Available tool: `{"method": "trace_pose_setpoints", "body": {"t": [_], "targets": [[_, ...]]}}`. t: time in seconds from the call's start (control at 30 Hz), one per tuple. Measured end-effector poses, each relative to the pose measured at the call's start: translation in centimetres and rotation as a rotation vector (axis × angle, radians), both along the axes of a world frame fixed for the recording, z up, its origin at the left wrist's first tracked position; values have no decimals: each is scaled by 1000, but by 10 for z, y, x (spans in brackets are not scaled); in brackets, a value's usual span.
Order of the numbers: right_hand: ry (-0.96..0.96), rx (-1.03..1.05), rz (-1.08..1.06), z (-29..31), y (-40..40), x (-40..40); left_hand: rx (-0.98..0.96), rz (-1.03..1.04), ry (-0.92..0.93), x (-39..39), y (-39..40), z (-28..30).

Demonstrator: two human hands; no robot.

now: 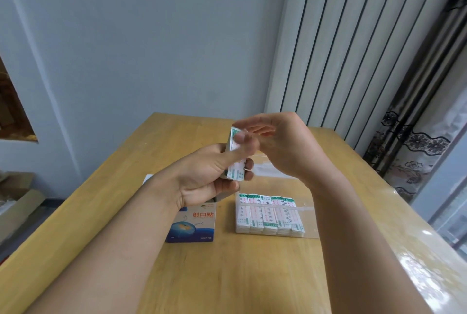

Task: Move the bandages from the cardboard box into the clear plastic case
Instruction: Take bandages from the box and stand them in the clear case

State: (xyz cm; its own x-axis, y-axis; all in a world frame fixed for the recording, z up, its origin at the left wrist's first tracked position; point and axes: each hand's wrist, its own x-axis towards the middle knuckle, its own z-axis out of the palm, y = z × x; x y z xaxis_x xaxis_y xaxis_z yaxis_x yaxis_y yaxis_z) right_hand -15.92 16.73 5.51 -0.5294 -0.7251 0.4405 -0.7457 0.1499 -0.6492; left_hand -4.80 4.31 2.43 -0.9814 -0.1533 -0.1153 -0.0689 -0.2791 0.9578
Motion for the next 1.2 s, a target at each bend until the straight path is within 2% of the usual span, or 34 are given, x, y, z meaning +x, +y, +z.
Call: {"method": "trace_pose_setpoints", "body": {"t": [0.17, 0.4, 0.57, 0.73, 0.83, 0.93, 1.03, 1.1, 1.2], "targets": [[-58, 71, 27, 4, 7, -2, -54, 58, -18, -3, 2, -2], [-87, 28, -62, 2, 15, -4, -50, 66, -29, -4, 10, -1], [-122, 23, -46, 4, 19, -2, -83, 124, -26, -5, 12, -2], [-73, 144, -32, 4, 22, -1, -161, 73, -29, -4, 14, -2], [-131, 96, -59, 3, 23, -5, -84, 12, -15, -5, 15, -1], [-203, 3, -101, 2, 25, -11, 136, -75, 17, -4, 12, 1], [-283, -70, -113, 1, 25, -15, 249, -49, 36, -5, 10, 1], [-328, -60, -134, -3, 23, -17, 270, -20, 45, -6, 11, -1], [-393, 67, -138, -7, 23, -18, 293, 35, 51, -9, 14, -4]]}}
